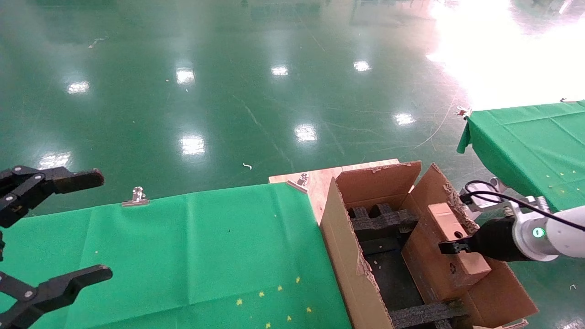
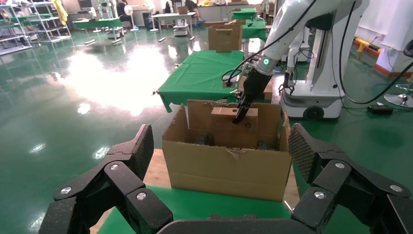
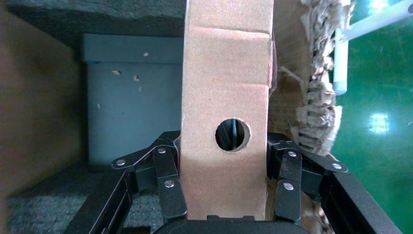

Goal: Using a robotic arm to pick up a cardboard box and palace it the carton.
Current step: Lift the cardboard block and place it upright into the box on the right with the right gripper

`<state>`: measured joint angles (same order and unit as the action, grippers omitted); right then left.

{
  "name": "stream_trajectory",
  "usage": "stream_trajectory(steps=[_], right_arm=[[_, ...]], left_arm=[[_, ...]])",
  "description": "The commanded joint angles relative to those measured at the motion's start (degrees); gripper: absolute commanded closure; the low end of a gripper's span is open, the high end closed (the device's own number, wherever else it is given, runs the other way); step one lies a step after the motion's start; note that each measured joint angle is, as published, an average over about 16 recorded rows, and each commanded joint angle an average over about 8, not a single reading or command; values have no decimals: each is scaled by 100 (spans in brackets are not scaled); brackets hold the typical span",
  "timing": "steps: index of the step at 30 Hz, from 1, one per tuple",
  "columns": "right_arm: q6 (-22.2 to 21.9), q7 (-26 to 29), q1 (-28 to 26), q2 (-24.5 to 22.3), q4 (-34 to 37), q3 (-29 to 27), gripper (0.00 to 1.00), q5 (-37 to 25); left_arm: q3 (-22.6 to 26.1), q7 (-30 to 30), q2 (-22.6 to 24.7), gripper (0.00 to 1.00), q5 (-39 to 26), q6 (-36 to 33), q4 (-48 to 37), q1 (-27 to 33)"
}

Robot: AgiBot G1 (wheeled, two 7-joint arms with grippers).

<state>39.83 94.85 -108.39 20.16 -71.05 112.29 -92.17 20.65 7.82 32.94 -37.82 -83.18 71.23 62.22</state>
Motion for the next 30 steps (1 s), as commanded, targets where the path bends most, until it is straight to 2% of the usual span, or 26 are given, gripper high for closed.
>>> stream_trajectory(steps=[1, 15, 30], right_arm=[[-87, 27, 115, 93, 113, 29, 100, 64], [-418, -460, 799, 681, 1053, 35, 100, 757], [-375, -1365, 1455, 1274, 2127, -149, 100, 1592]], left_arm=[[0, 0, 0, 0, 0, 0, 0, 0], [0, 0, 0, 0, 0, 0, 0, 0], [1, 0, 0, 0, 0, 0, 0, 0]])
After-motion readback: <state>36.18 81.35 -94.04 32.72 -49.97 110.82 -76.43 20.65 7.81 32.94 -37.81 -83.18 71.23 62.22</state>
